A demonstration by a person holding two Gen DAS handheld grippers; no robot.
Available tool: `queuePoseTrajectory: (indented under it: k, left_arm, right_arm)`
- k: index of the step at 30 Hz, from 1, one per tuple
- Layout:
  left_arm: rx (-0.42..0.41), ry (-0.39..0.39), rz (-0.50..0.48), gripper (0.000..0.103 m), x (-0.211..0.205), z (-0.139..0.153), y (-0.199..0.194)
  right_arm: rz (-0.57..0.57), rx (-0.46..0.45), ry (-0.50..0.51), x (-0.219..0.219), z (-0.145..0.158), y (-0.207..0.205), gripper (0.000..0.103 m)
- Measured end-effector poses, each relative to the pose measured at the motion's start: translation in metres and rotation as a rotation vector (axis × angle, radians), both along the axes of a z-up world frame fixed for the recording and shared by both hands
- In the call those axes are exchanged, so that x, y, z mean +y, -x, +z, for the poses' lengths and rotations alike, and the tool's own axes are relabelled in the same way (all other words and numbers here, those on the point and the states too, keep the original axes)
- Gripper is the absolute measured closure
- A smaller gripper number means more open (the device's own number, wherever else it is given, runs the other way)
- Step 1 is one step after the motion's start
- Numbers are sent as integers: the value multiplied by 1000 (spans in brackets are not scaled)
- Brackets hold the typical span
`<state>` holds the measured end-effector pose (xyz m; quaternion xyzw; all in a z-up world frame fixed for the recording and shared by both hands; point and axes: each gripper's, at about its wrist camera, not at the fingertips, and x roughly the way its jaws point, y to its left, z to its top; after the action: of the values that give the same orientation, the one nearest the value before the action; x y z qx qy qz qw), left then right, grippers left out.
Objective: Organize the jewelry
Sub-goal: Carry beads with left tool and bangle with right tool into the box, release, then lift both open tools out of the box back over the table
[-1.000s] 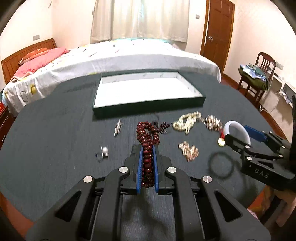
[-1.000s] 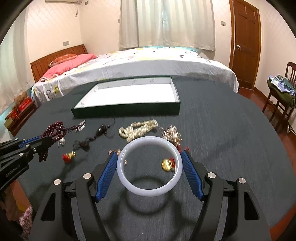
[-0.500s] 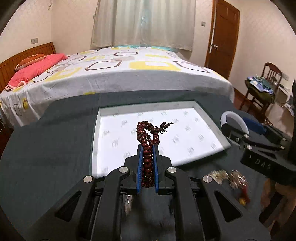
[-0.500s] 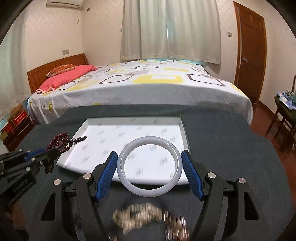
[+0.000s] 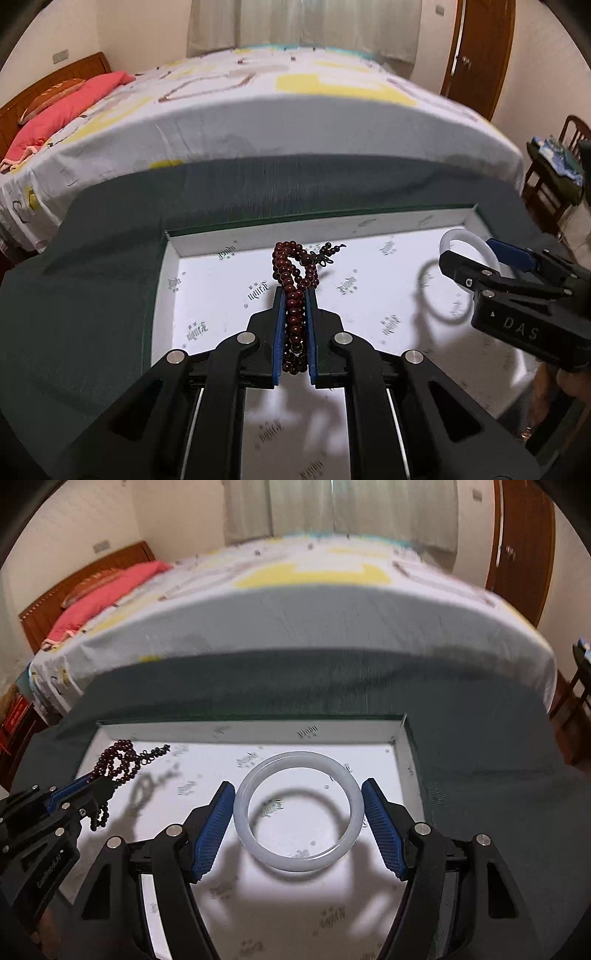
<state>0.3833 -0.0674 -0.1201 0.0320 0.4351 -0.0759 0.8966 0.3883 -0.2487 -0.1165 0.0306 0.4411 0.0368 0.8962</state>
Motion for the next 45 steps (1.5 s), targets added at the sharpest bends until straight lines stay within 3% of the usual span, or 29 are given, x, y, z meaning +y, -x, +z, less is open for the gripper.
queuePoseTrajectory:
  k: [10,11,15,21,26,33,38,45]
  left_arm:
    - [104,-10,24,92,9,-23,-27]
    - [107,-9,29,88,9,-24,-27]
    - [107,-1,38,53,11,-22,-31]
    - [52,31,46,37,15,-12,-21]
    - [-73,62,48,28,21,12,14]
    - [-273,61,58,22,29,51,96]
    - [-300,80,78,22,34,60,140]
    - [-292,37,90,22,38,46,198]
  right_arm:
    - [18,134,38,4,-19,-23,34]
    - [23,146,39,4,-21,-23,34]
    - [27,129,63,7,-18,-24,26]
    - [-8,45,49,-2,-3,-15,26]
    - [-21,-61,64,-7,17,18,26]
    - [-45,-177,48,-9,40,86,26]
    - [-53,-213,29,-5,42,135,26]
    - [-40,-208,15,8,24,205,26]
